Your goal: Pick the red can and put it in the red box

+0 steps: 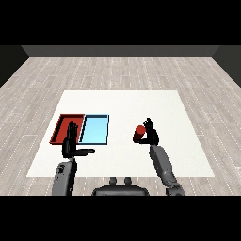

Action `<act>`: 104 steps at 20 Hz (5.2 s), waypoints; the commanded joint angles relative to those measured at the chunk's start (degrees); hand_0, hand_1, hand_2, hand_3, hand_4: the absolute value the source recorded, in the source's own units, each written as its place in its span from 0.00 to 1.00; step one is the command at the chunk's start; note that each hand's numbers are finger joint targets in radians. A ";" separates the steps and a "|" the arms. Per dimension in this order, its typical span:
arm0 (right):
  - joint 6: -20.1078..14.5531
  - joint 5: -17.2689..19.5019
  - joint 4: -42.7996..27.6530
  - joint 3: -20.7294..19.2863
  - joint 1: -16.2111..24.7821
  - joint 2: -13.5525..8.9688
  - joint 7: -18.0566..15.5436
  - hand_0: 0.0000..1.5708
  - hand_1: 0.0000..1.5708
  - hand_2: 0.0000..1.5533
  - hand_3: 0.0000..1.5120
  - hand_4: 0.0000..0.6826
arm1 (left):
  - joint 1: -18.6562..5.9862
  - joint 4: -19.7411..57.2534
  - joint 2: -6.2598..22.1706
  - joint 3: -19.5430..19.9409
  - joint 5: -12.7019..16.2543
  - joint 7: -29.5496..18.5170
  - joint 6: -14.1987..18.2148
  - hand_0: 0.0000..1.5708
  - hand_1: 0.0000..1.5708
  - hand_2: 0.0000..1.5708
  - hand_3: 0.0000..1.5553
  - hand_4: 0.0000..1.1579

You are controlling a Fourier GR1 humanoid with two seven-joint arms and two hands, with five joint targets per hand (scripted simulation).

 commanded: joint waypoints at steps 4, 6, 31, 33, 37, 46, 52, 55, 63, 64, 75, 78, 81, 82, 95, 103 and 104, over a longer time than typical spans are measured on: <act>-3.46 -0.02 -1.83 2.78 -0.95 0.53 3.02 0.00 0.00 0.00 0.00 0.00 | -3.57 3.40 0.53 1.05 0.07 0.53 0.52 0.00 0.00 0.00 0.00 0.00; -2.29 -0.09 11.41 2.09 -5.49 0.52 -6.20 0.00 0.00 0.00 0.00 0.00 | -4.19 2.83 1.53 2.34 1.70 0.54 -0.63 0.00 0.00 0.00 0.00 0.00; -6.78 -1.81 15.23 -0.99 -13.95 0.53 0.14 0.00 0.00 0.23 0.08 0.00 | 1.95 -4.03 -0.66 -0.58 0.67 2.47 0.48 0.00 0.00 0.00 0.00 0.00; -9.76 -2.30 6.93 5.13 -7.20 0.53 2.35 0.83 0.83 0.89 0.89 0.44 | 1.01 -1.46 1.70 1.47 0.92 0.37 -1.20 0.00 0.00 0.00 0.00 0.00; -10.04 2.10 10.46 2.28 -6.57 0.11 -1.69 0.95 0.95 0.94 0.95 0.97 | -2.14 3.94 2.15 3.16 1.83 -3.00 -2.05 0.00 0.00 0.00 0.00 0.00; -15.70 3.94 4.64 7.38 -5.69 0.53 -0.11 0.93 0.93 0.93 0.94 0.95 | 0.16 -0.09 0.94 0.94 0.05 -1.64 -0.64 0.00 0.00 0.00 0.00 0.00; -14.88 5.41 -4.27 6.37 -3.97 0.51 3.32 0.92 0.92 0.93 0.93 0.96 | -4.12 4.41 -0.58 -1.46 -1.57 -0.21 0.42 0.00 0.00 0.00 0.00 0.00; -15.01 6.04 -10.33 8.03 -1.95 0.53 5.03 0.91 0.91 0.93 0.93 0.96 | 1.15 -3.05 -1.14 -5.58 -5.56 2.88 3.00 0.00 0.00 0.00 0.00 0.00; -18.28 2.85 -11.62 11.35 -3.38 0.54 5.14 0.91 0.91 0.93 0.94 0.96 | -4.53 0.87 -1.87 -12.90 -3.45 7.27 4.25 0.00 0.00 0.00 0.00 0.00; -17.45 4.60 -16.34 10.27 -2.13 0.54 7.98 0.91 0.91 0.93 0.94 0.95 | -10.05 5.91 -1.88 -14.62 -3.01 8.12 7.29 0.00 0.00 0.00 0.00 0.00; -22.63 0.99 -18.84 19.48 0.05 0.55 5.14 0.91 0.91 0.93 0.94 0.97 | -13.97 8.77 -1.90 -17.62 1.12 9.17 6.97 0.00 0.00 0.00 0.00 0.00; -21.79 1.30 -18.71 17.80 -2.62 0.54 6.25 0.89 0.89 0.92 0.93 0.94 | -13.28 9.38 -1.90 -23.75 1.21 6.46 12.50 0.00 0.00 0.00 0.00 0.00; -25.75 3.16 -29.07 24.15 0.72 0.54 11.58 0.89 0.89 0.90 0.92 0.93 | -18.33 15.05 -1.90 -27.83 2.95 5.40 17.56 0.00 0.00 0.00 0.00 0.00; -25.38 -0.58 -18.18 20.68 -6.75 0.54 7.38 0.88 0.88 0.90 0.92 0.92 | -11.12 7.97 -1.90 -28.23 0.69 6.95 14.94 0.00 0.00 0.00 0.00 0.00; -31.11 -0.92 -29.59 32.20 -1.39 0.54 10.71 0.91 0.91 0.92 0.93 0.92 | -19.26 17.79 -1.90 -30.07 2.92 7.49 19.31 0.00 0.00 0.00 0.00 0.00; -29.79 -2.40 -28.86 32.55 -2.51 0.55 9.83 0.92 0.92 0.92 0.91 0.89 | -25.62 21.77 -1.90 -32.18 6.08 7.32 21.17 0.00 0.00 0.00 0.00 0.00; -32.35 -4.55 -25.48 32.95 -6.73 0.55 8.62 0.92 0.92 0.92 0.92 0.88 | -20.47 15.24 -0.92 -29.43 2.75 9.49 18.15 0.00 0.00 0.00 0.00 0.00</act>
